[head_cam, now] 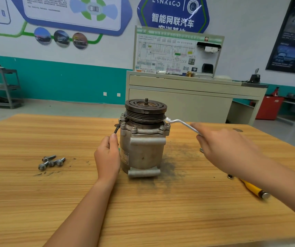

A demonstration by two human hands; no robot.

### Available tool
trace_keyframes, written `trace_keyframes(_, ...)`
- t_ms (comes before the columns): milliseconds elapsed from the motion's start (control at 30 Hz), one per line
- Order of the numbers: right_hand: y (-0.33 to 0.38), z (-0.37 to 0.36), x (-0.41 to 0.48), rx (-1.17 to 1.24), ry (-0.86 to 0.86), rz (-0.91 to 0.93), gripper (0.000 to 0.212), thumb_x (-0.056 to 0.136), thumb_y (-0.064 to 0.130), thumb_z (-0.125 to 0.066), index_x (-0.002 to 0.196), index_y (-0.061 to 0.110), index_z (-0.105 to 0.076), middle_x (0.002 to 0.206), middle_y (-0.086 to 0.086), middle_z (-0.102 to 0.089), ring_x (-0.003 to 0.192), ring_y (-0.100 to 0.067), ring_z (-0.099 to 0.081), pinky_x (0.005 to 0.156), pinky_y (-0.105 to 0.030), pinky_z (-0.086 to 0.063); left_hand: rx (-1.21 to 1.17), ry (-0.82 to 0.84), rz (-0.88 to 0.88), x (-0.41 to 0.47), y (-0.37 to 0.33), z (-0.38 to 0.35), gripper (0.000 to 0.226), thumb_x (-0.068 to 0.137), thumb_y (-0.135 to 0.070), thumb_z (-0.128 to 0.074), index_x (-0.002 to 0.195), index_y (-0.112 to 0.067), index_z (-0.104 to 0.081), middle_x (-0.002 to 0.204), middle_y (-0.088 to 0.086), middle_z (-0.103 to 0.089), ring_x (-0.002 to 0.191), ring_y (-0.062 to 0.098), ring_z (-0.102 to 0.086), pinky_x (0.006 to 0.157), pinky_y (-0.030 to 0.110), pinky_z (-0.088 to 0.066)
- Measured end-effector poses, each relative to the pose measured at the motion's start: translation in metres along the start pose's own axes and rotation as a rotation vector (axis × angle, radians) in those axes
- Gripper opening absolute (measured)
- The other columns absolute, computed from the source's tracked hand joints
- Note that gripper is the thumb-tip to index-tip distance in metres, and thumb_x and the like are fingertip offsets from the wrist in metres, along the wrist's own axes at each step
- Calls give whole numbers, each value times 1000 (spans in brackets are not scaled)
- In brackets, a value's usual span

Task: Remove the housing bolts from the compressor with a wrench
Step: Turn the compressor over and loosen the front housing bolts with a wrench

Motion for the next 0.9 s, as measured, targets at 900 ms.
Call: trace_keyframes(900, 9, -42, -16, -179, 128, -128, 23, 95, 13, -33, 117, 17, -39, 78, -1, -53, 69, -27, -51, 41, -29, -22, 2, 6, 10, -3, -1, 1, 38, 100, -22, -41, 64, -7, -42, 56, -1, -33, 52, 9, -29, 47, 20, -25)
Point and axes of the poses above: each hand's wrist, its own x-axis towards the middle knuckle, its own z-axis out of the back of the hand, y = z × x, the point moved 6 cm from there along x, towards the middle knuckle
